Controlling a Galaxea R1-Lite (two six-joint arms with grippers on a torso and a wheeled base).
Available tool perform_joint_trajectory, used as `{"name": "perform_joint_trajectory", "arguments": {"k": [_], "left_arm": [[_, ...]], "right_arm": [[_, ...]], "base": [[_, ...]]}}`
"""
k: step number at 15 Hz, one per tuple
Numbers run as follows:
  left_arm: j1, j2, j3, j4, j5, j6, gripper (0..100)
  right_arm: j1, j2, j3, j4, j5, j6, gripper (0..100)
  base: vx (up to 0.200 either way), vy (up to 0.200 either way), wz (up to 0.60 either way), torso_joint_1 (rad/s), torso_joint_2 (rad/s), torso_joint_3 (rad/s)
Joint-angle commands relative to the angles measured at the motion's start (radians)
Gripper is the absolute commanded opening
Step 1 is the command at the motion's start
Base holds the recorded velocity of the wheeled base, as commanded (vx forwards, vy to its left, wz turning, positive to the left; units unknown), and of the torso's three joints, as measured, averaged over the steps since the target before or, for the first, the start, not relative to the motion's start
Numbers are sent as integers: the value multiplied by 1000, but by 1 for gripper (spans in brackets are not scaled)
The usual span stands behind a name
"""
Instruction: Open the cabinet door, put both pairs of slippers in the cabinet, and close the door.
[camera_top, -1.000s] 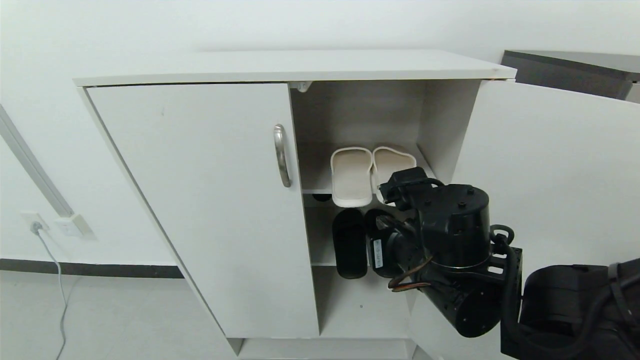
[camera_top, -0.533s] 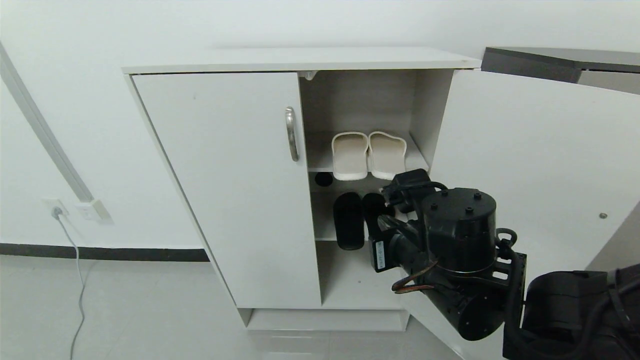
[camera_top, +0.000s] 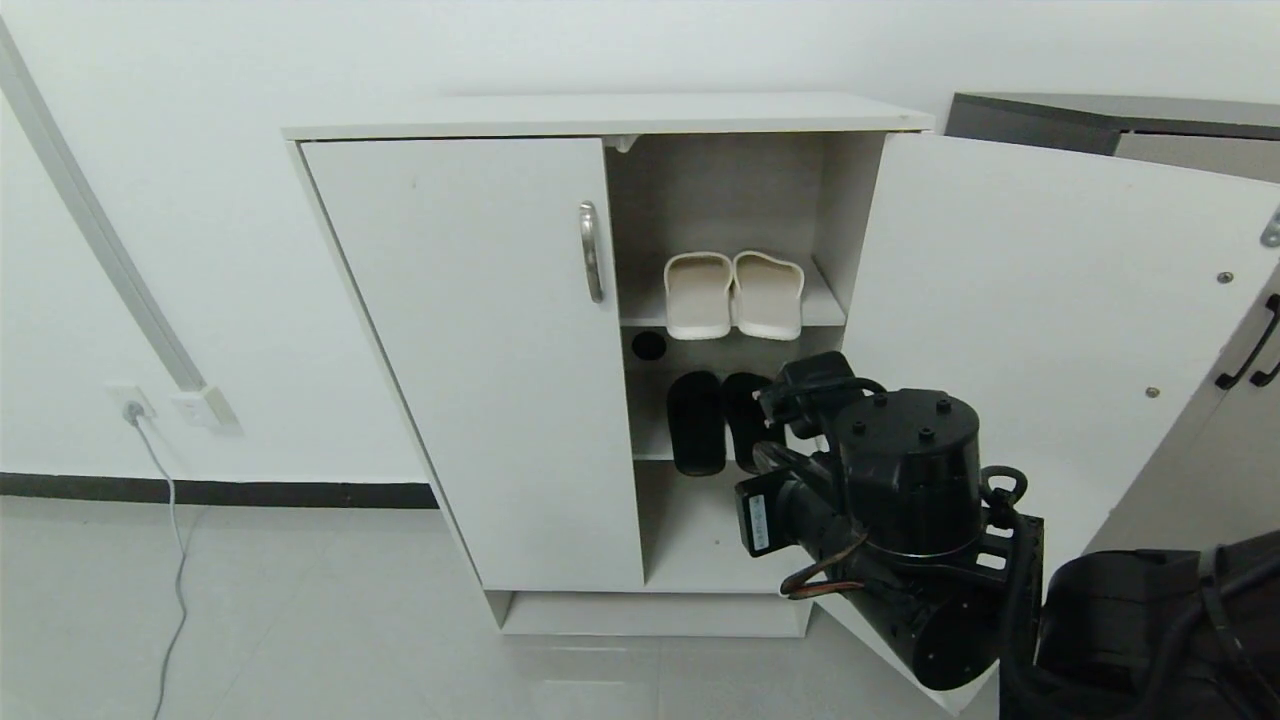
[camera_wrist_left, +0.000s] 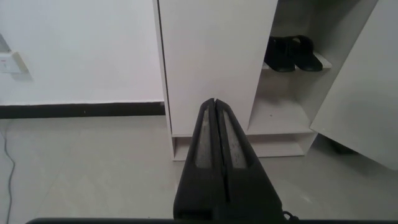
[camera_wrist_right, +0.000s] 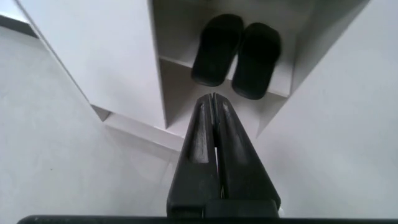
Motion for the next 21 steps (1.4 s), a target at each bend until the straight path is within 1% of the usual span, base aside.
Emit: {"name": "perform_joint_trajectory", "arguments": {"k": [1,10,13,15,17,21], "left_arm": [[0,0,0,0,0,0,0],[0,0,0,0,0,-2,0],[0,0,0,0,0,-3,0],[0,0,0,0,3,-6,0],[0,0,0,0,18,-11,0],[0,0,0,0,18,-12,0]], "right_arm": [[0,6,0,1,0,0,0],[0,5,0,1,0,-1,0],[0,5,2,1,0,-1,0],[0,2,2,1,0,-1,0],[0,2,3,1,0,-1,0],[0,3,3,1,0,-1,0]], "base": [[0,0,0,0,0,0],[0,0,0,0,-13,-13],[0,0,0,9,-188,-320],[0,0,0,53,-513,-381],[0,0,0,49,-503,-351],[0,0,0,121,-460,-350]]}}
